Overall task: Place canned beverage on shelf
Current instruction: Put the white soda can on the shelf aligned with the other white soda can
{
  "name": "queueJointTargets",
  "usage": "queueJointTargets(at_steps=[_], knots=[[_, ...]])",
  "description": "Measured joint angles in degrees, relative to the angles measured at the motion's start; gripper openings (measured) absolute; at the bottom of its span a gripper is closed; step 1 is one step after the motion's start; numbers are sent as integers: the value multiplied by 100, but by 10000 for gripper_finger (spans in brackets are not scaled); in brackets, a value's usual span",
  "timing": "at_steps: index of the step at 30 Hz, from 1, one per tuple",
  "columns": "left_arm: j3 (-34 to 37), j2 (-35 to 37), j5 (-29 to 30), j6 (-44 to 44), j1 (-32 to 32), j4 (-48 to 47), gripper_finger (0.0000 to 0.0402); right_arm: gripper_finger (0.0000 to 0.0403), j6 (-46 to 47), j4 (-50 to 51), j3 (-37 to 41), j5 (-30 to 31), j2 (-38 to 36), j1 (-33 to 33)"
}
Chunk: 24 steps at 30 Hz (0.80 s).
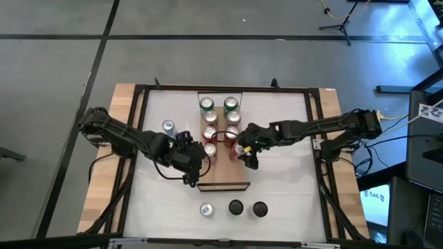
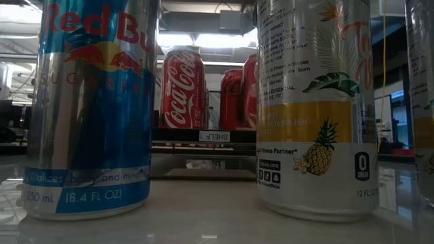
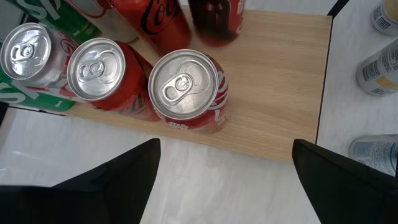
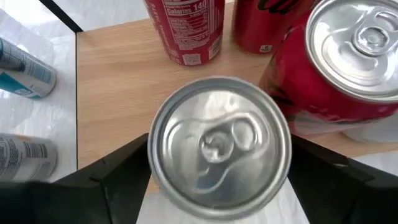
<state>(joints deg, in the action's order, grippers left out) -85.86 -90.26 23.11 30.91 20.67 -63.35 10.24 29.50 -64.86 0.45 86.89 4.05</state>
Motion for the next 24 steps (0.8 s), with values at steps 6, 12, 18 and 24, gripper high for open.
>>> queueJointTargets(at_steps=[6,12,18,24], knots=[[0,0,-1,-2,-1,0,352,335,-9,-30,2,0,0,0],[0,-1,-2,0,-1,0,352,335,-7,-179,2,0,0,0],[0,0,-2,0,-2,0,352,335,-7,-355,2,0,0,0],[0,0,-2,0,0,0,352,335,-7,-428,2,0,0,0]])
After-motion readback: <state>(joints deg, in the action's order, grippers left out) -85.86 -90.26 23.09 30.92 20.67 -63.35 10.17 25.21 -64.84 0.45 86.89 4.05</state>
